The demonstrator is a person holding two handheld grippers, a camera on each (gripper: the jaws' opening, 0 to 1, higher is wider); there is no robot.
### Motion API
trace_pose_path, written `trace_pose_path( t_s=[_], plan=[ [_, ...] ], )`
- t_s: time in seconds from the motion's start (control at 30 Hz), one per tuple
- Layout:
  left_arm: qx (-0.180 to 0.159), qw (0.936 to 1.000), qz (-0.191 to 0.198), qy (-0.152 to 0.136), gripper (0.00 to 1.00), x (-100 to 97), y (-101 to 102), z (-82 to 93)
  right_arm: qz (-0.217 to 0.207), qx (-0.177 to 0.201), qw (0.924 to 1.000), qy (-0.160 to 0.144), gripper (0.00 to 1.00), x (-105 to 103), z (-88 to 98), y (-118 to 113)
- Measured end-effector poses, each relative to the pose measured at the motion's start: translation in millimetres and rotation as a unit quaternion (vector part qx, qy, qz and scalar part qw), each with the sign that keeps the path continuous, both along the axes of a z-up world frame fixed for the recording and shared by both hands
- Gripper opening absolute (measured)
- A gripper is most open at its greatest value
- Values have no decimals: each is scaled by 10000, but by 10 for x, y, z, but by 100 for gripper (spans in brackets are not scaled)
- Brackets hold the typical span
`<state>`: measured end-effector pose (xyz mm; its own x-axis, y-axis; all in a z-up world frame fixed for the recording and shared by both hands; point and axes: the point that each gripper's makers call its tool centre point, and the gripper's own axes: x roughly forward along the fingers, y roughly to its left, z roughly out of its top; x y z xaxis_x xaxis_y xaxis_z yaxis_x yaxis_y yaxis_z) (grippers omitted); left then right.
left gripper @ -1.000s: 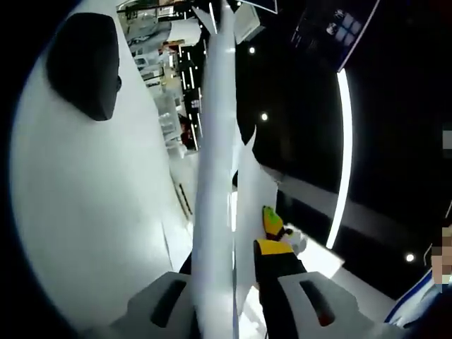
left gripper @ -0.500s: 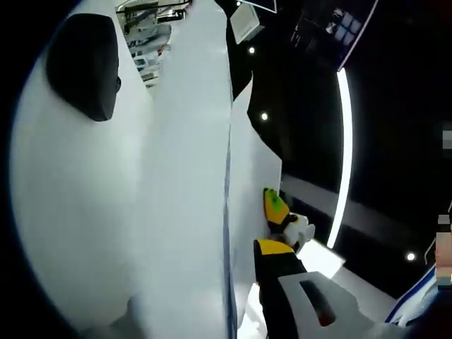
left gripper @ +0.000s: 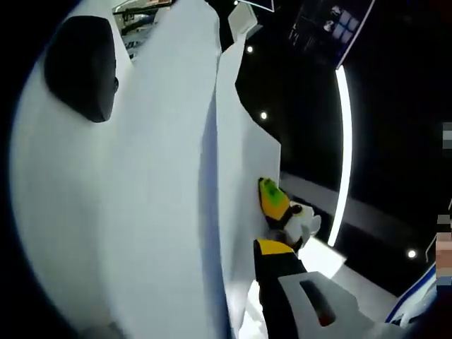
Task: Organize the stack of printing papers by aligning and flattening the scattered papers on the table
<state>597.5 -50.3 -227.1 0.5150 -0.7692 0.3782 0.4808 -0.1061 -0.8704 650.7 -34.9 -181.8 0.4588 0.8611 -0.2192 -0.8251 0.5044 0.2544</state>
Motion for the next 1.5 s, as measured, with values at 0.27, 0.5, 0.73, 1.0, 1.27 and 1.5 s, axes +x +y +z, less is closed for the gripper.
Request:
trace_pose_path(
  t_s=[0.27,0.5,0.73,1.0,1.27,1.5],
  plan=[
    [79,9999,78,-44,6,4,17,-20,32,-1,10000,-58,4,49,2,54],
    [129,9998,132,-82,6,8,28,-20,-40,-88,9993,-368,15,66,28,-4],
    [120,9998,136,-87,6,15,36,-13,-215,-149,9981,-555,29,70,35,-173],
    [130,9997,145,-132,6,15,38,-10,-490,-108,9973,-539,38,-27,-13,-425],
    [120,9997,154,-115,6,12,35,-13,-801,-31,9955,-501,40,-262,-102,-730],
    [102,9998,157,-106,6,14,34,-15,-1362,352,9877,-679,40,-498,-116,-1102]
  ],
)
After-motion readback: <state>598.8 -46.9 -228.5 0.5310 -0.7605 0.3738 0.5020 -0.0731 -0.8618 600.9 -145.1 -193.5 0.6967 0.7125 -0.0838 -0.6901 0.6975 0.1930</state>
